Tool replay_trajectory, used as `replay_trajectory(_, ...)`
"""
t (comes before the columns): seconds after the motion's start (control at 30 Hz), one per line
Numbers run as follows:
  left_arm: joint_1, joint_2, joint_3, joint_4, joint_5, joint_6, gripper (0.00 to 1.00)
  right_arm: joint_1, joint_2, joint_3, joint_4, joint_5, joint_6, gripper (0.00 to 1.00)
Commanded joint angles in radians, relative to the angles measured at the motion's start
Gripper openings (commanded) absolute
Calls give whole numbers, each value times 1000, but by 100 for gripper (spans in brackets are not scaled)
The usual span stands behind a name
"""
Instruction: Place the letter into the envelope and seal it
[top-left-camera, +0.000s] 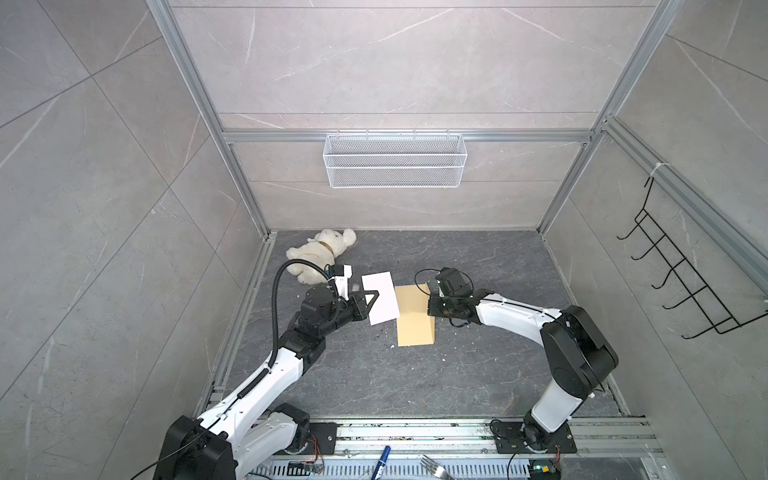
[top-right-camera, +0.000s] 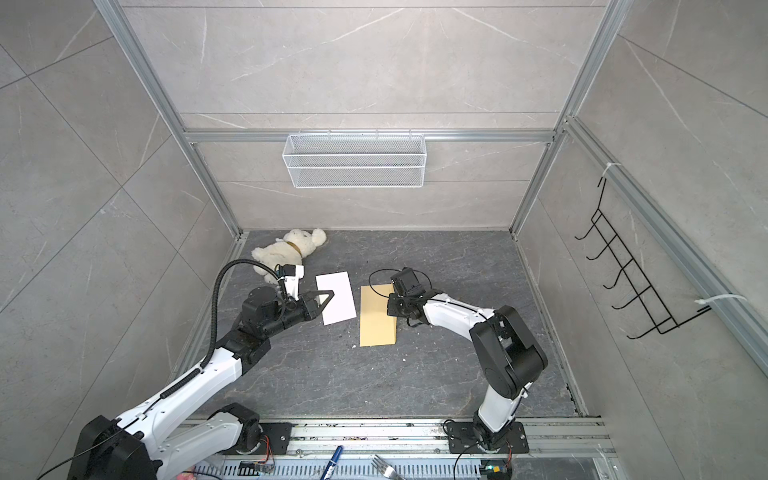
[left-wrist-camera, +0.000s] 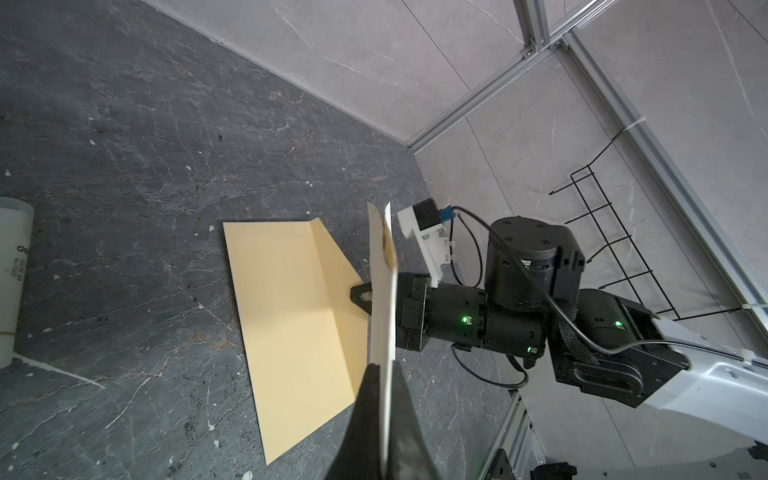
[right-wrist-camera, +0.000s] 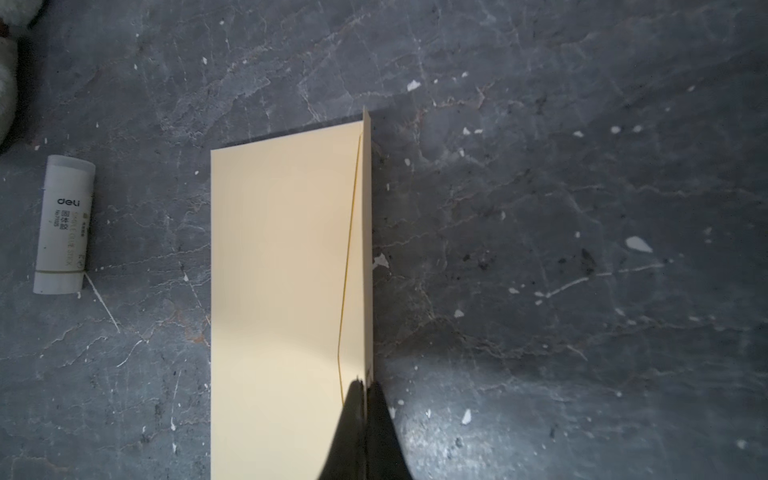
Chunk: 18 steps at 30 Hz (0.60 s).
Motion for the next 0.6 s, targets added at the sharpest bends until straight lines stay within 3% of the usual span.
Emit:
replay_trajectory(0.0,-4,4,15,79,25,-20,0,-11,14,-16,30,-32,30,5)
replay_trajectory(0.23,-4,25,32,102,44,-33,0,-23,-30,-25,24,-54,24,24)
replay_trajectory(0.43,-4,51,46,139,67,-52,0,-23,-199,-49,10,-75,-19,53)
replay_trajectory(0.57,-4,77,60,177,90,-75,0,-24,-333,-101,63,-141,-37,67)
